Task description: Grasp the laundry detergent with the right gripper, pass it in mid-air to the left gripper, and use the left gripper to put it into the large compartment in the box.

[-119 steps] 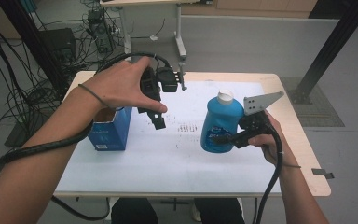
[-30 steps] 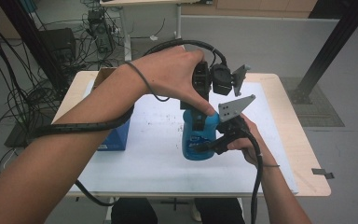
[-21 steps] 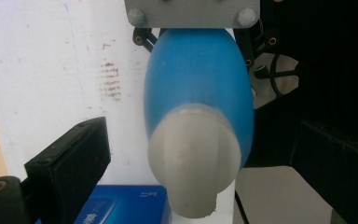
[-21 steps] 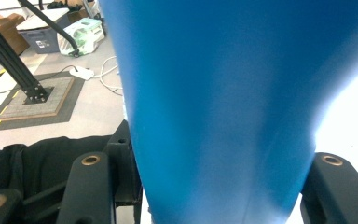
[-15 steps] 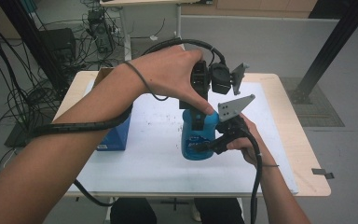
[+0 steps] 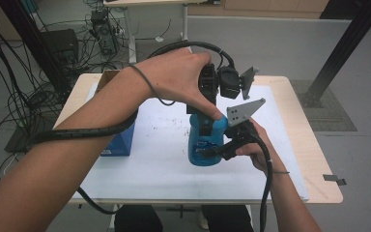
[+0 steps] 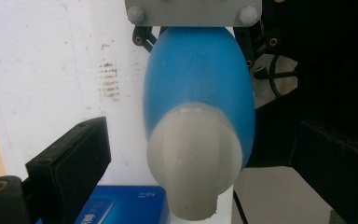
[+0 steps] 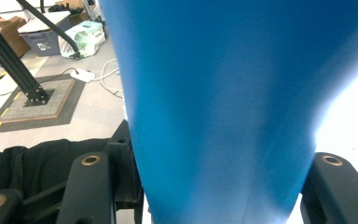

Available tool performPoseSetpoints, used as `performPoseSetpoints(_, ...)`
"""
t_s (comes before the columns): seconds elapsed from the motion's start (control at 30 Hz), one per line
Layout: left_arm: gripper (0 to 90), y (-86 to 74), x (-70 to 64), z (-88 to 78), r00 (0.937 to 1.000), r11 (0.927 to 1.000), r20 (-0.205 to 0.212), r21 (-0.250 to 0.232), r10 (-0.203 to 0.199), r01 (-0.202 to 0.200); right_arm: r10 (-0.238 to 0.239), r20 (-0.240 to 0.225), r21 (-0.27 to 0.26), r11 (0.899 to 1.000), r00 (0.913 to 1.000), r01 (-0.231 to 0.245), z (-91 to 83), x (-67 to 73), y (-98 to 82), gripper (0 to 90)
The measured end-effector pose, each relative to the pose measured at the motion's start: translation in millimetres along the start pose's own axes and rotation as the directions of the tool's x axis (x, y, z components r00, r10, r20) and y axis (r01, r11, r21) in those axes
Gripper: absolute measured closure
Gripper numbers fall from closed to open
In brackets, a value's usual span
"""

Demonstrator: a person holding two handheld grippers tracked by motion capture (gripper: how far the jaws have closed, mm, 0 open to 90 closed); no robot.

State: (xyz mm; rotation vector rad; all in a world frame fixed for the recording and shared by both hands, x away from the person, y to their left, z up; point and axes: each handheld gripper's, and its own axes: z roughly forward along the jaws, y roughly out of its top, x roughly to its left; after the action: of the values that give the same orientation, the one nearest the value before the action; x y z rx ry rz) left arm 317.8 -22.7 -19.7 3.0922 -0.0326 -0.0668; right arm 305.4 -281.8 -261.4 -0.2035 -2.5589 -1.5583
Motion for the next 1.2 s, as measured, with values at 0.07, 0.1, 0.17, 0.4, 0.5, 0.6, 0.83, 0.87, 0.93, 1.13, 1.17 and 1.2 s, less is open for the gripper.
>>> performPoseSetpoints(0.07,5.3,0.6,0.0,0.0,1.0000,1.0000,0.003,-0.001,0.003,-0.003,0.001,-0.003,-0.002,1.000,1.0000,-0.001,-0.3,-0.8,-0.4,42.0)
performPoseSetpoints(0.1,5.4,1.0,-0.3,0.3,1.0000,1.0000,0.003,0.000,0.003,-0.003,0.002,-0.002,-0.004,1.000,1.0000,-0.002,-0.5,-0.7,-0.7,42.0)
performPoseSetpoints(0.17,5.4,0.6,-0.5,0.3,1.0000,1.0000,0.000,-0.005,-0.002,0.002,0.001,-0.003,-0.002,1.000,1.0000,-0.001,-0.4,-1.0,-0.7,42.0)
performPoseSetpoints(0.4,5.0,1.6,-0.1,0.4,1.0000,1.0000,-0.003,0.000,-0.003,0.003,-0.001,-0.005,-0.004,1.000,1.0000,0.001,-0.4,-1.0,-0.6,42.0)
performPoseSetpoints(0.5,5.0,2.0,-0.1,0.5,1.0000,1.0000,-0.006,0.004,-0.004,0.004,0.000,-0.004,-0.004,1.000,1.0000,0.000,-0.3,-1.1,-0.6,42.0)
performPoseSetpoints(0.6,5.0,1.8,0.3,0.7,1.0000,1.0000,-0.007,0.004,-0.004,0.004,-0.003,-0.004,-0.004,1.000,1.0000,0.003,0.2,-1.0,-0.2,42.0)
performPoseSetpoints(0.83,5.0,1.0,0.6,1.4,1.0000,1.0000,-0.002,0.003,-0.007,0.007,0.003,-0.012,-0.003,1.000,0.9999,-0.003,1.7,-3.0,-0.7,42.0)
performPoseSetpoints(0.87,5.0,0.9,0.9,1.2,1.0000,1.0000,-0.002,0.003,-0.005,0.005,0.002,-0.011,-0.004,1.000,0.9999,-0.002,1.8,-3.0,-0.8,42.1)
performPoseSetpoints(0.93,5.0,0.4,0.7,0.8,1.0000,1.0000,-0.005,0.002,-0.008,0.008,0.003,-0.011,-0.003,1.000,0.9999,-0.003,1.9,-2.8,-0.7,42.0)
performPoseSetpoints(1.13,5.0,0.1,0.5,1.3,0.9999,1.0000,-0.006,0.003,-0.009,0.009,0.004,-0.013,-0.005,1.000,0.9999,-0.004,2.8,-3.7,-1.1,42.0)
performPoseSetpoints(1.17,4.9,0.1,0.6,1.4,1.0000,1.0000,-0.005,0.003,-0.009,0.009,0.004,-0.013,-0.005,1.000,0.9999,-0.004,2.9,-3.8,-0.9,42.0)
performPoseSetpoints(1.2,5.0,0.0,0.7,1.4,1.0000,1.0000,-0.005,0.004,-0.008,0.008,0.003,-0.013,-0.004,1.000,0.9999,-0.003,3.3,-4.3,-0.5,42.0)
